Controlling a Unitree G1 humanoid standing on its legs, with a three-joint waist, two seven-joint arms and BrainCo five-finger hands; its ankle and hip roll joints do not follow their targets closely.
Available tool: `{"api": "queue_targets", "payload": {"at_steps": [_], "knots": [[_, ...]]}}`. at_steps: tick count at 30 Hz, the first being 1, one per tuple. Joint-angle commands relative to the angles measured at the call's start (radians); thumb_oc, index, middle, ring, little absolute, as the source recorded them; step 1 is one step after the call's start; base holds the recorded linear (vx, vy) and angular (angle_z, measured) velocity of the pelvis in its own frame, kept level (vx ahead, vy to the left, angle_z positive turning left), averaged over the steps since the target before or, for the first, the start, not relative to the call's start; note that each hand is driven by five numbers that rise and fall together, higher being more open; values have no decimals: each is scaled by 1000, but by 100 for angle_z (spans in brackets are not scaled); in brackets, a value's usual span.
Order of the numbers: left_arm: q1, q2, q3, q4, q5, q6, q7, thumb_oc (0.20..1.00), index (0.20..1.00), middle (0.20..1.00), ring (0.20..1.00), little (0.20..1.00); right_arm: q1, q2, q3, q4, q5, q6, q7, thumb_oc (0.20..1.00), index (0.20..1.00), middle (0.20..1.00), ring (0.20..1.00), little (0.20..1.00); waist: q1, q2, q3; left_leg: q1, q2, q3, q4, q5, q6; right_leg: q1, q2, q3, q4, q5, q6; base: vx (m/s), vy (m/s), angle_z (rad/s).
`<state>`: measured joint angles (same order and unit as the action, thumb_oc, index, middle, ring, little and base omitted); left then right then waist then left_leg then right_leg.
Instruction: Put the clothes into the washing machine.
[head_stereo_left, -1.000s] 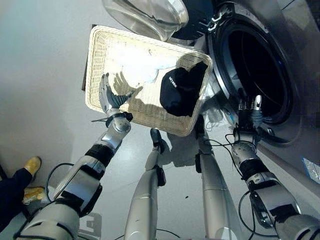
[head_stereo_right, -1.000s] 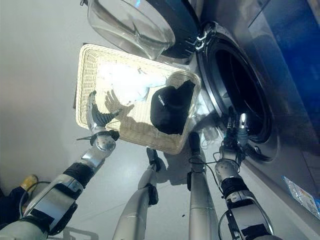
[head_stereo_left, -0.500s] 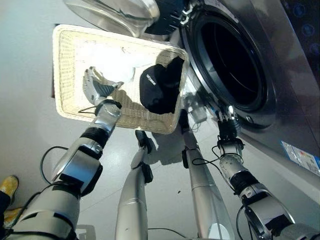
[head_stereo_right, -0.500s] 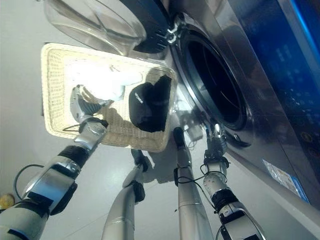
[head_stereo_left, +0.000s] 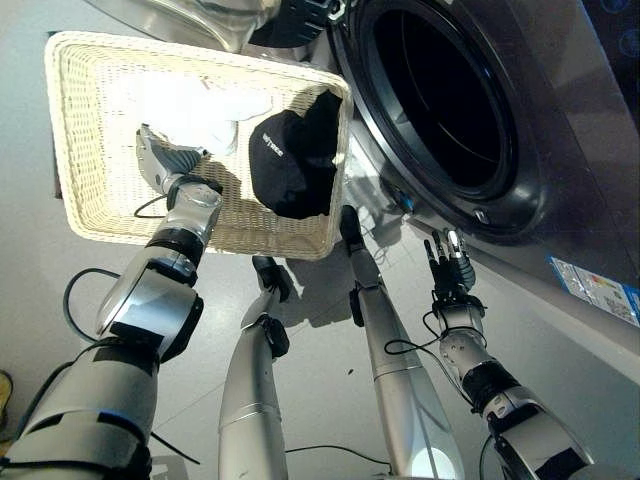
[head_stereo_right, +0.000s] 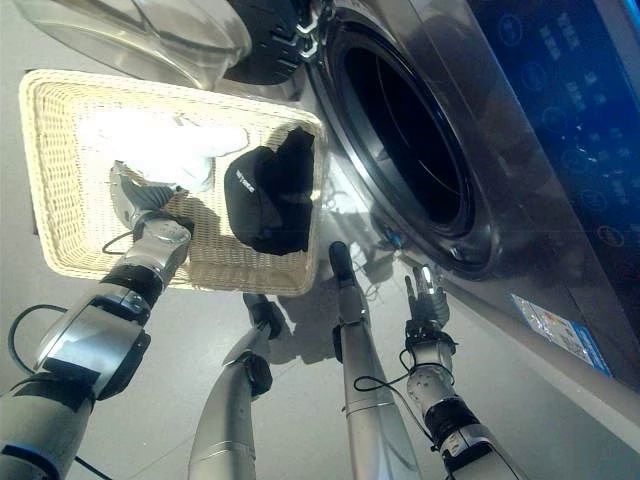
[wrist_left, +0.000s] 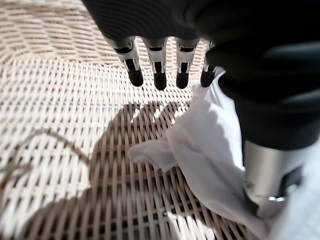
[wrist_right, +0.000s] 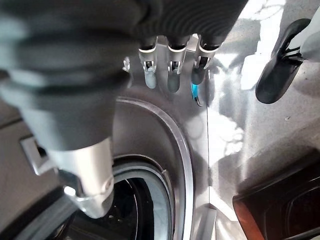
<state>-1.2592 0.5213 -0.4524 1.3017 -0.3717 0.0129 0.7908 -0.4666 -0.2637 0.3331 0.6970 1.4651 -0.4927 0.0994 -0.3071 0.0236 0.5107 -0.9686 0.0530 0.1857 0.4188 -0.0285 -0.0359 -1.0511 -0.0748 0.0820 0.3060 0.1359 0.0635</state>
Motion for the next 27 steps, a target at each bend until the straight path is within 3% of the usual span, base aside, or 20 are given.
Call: {"api": "queue_targets", "payload": {"at_steps": [1, 8, 9, 10, 11, 12, 13, 17, 20, 21, 25, 27], "knots": [[-70, 85, 1, 37, -22, -39, -1, 1000, 1000, 1000, 1000, 1000, 73, -22, 24, -111, 24, 3, 27, 1000, 1000, 1000, 1000, 1000, -22, -67, 9, -21, -69, 40, 185, -178, 7, -17, 61, 21, -5, -33, 21, 37, 8, -3], [-92, 94, -5, 43, -42, -67, -11, 1000, 1000, 1000, 1000, 1000, 83, -26, 35, -123, 16, 6, 32, 1000, 1000, 1000, 1000, 1000, -33, -75, 9, -42, -65, 41, 209, -195, 9, -38, 64, 25, -1, -28, 21, 9, 1, -2], [-116, 96, -5, 24, -83, -167, -46, 1000, 1000, 1000, 1000, 1000, 98, -25, 51, -135, 8, 11, 48, 1000, 1000, 1000, 1000, 1000, -46, -83, 9, -63, -63, 42, 229, -212, 11, -60, 72, 34, 5, -25, 21, 0, 0, 0], [-116, 96, -5, 24, -83, -167, -46, 1000, 1000, 1000, 1000, 1000, 98, -25, 51, -135, 8, 11, 48, 1000, 1000, 1000, 1000, 1000, -46, -83, 9, -63, -63, 42, 229, -212, 11, -60, 72, 34, 5, -25, 21, 39, -45, 2], [-135, 76, -13, -39, -118, -251, -79, 395, 395, 395, 395, 395, 116, -20, 54, -148, -3, 25, 69, 1000, 1000, 1000, 1000, 1000, -58, -89, 9, -92, -65, 36, 250, -228, 10, -88, 81, 46, 10, -16, 22, 19, -49, 2], [-138, 73, -14, -48, -131, -260, -83, 247, 247, 247, 247, 247, 116, -20, 54, -147, 0, 25, 72, 1000, 1000, 1000, 1000, 1000, -59, -89, 9, -95, -67, 34, 252, -229, 11, -91, 82, 47, 11, -15, 22, 19, -50, 3], [-139, 72, -15, -50, -135, -262, -85, 200, 200, 200, 200, 200, 115, -19, 54, -147, 1, 25, 73, 1000, 1000, 1000, 1000, 1000, -59, -89, 9, -96, -67, 34, 252, -229, 11, -92, 83, 47, 11, -15, 22, 0, 0, 0], [-144, 46, 4, -100, -205, -401, -115, 200, 200, 200, 200, 200, 121, -14, 57, -153, -9, 29, 76, 1000, 1000, 1000, 1000, 1000, -63, -95, 9, -101, -75, 28, 247, -231, 10, -98, 92, 52, 10, -10, 21, 0, 0, 0], [-144, 44, 5, -107, -207, -411, -115, 200, 200, 200, 200, 200, 123, -13, 57, -154, -13, 30, 76, 1000, 1000, 1000, 1000, 1000, -63, -95, 9, -100, -75, 28, 245, -230, 10, -97, 93, 53, 9, -10, 21, -8, -13, 3], [-133, 24, 22, -169, -203, -531, -80, 200, 200, 200, 200, 200, 134, -10, 58, -161, -24, 34, 77, 1000, 1000, 1000, 1000, 1000, -59, -96, 9, -87, -85, 20, 229, -223, 10, -86, 96, 56, 4, -8, 19, -27, -30, 3], [-106, 8, 56, -225, -184, -629, 25, 200, 200, 200, 200, 200, 145, -2, 56, -155, -45, 41, 84, 1000, 1000, 1000, 1000, 1000, -48, -94, 9, -59, -95, 12, 198, -207, 6, -62, 99, 53, -4, -11, 15, -29, -14, 9], [-94, 5, 67, -235, -170, -645, 60, 200, 200, 200, 200, 200, 148, 1, 59, -150, -52, 40, 88, 1000, 1000, 1000, 1000, 1000, -43, -92, 9, -49, -97, 9, 189, -202, 5, -53, 99, 52, -4, -15, 14, -29, -5, 7]]}}
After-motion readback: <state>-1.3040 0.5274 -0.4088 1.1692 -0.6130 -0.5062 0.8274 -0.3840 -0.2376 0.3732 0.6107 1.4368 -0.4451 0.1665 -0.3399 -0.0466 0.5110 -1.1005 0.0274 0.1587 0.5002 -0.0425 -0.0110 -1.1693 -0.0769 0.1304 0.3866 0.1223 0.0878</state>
